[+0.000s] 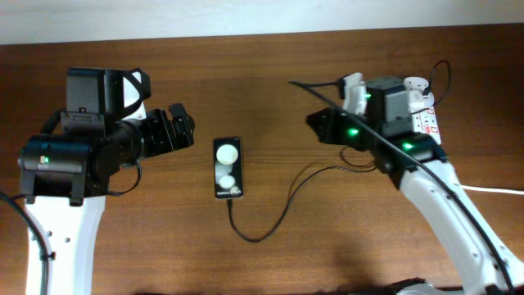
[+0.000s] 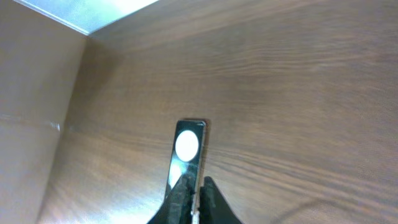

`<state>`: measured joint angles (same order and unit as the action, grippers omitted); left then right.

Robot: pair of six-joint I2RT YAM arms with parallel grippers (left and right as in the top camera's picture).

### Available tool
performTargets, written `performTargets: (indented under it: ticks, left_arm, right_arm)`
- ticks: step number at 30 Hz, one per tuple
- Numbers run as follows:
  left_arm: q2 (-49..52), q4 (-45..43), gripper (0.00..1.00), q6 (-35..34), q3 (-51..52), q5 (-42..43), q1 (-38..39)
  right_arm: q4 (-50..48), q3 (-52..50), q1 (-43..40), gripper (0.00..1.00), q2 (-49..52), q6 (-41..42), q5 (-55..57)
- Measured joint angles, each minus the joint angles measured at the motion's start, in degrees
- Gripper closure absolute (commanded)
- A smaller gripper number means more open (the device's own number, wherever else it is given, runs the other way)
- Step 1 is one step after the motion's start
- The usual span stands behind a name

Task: Plug charger to phone and switch on socket
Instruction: 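Move the right gripper over the white power strip's switch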

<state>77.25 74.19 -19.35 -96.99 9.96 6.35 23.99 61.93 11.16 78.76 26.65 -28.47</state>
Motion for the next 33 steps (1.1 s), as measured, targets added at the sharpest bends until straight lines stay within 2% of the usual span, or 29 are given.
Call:
performTargets:
  ticks: [5, 11, 14, 25, 29, 33]
  left_arm:
    - [0.0, 0.04, 0.01, 0.0, 0.0, -0.04, 0.0]
    - [0.0, 0.15, 0.01, 0.0, 0.0, -0.37, 0.0]
    - [0.0, 0.13, 0.01, 0.0, 0.0, -0.37, 0.0]
    - [0.0, 0.15, 0.01, 0.0, 0.0, -0.37, 0.0]
    - [0.0, 0.15, 0.01, 0.0, 0.02, -0.39, 0.0]
    - [0.0, 0.2, 0.01, 0.0, 0.02, -0.37, 0.0]
  right_arm:
    - [12.22, 2.21, -6.71, 0.92, -4.33, -3.74, 0.0]
    - [28.46, 10.38, -14.21, 0.96, -4.57, -9.51, 0.17]
    - [33.4, 14.82, -17.49, 0.96, -4.61, -11.1, 0.66]
    - [43.01, 30.51, -28.79, 0.96, -3.28, -13.62, 5.35]
    - [47.36, 40.13, -31.67, 0.96, 3.17, -13.81, 5.97]
    - [46.8, 47.87, -32.85, 0.96, 10.86, -13.88, 6.16]
